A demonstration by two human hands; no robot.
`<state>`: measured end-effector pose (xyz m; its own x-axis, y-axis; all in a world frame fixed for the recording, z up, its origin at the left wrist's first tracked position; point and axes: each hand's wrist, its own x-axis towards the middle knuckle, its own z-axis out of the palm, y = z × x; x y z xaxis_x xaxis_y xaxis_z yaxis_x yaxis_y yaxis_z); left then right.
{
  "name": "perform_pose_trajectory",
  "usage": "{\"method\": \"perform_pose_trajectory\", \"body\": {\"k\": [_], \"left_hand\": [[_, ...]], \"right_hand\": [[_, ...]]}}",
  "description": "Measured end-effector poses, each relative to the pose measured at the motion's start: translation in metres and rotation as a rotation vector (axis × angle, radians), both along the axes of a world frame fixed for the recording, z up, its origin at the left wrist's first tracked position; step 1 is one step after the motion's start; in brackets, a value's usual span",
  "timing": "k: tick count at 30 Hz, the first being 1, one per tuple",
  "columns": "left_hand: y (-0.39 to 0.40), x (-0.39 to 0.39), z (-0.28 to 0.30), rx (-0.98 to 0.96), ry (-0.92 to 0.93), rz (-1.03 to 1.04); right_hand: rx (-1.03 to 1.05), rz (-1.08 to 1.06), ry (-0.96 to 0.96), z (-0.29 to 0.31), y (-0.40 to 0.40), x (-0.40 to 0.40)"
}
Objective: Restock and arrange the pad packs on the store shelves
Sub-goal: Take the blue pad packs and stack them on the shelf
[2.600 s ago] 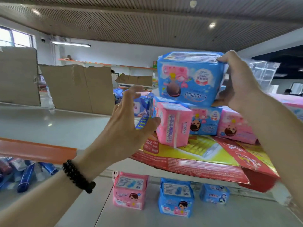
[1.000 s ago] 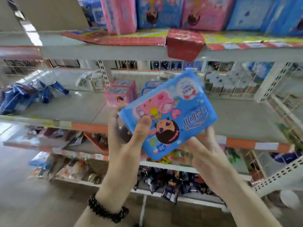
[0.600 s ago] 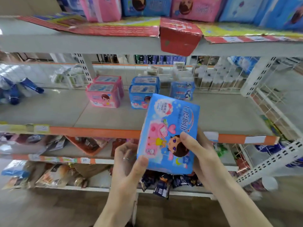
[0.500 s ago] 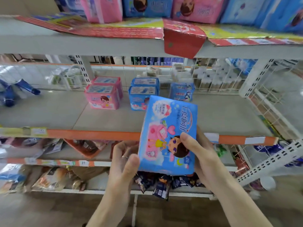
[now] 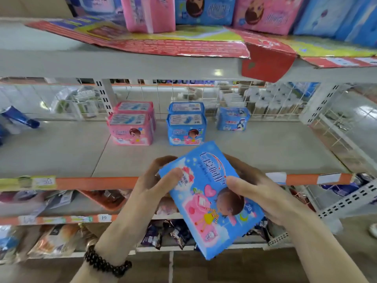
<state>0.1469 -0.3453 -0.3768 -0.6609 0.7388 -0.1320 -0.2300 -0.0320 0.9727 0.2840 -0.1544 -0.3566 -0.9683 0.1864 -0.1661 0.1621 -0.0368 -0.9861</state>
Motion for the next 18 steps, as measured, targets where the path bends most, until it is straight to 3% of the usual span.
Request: {"method": "perform_pose_trajectory", "body": {"k": [5, 13, 18], "left_hand": [[0.000, -0.021, -0.016, 0.005, -0.039, 0.138], [0.005, -0.035, -0.034, 0.155, -0.241, 0.363], [0.021, -0.014, -0.042, 0.178, -0.265, 0.404]], "right_hand": [[-0.002, -0.112, -0.062, -0.013, -0.001, -0.016], [-0.206, -0.282, -0.118, -0.041, -0.005, -0.013], [-0.108, -0.307, -0.148, -0.052, -0.015, -0.020]]}}
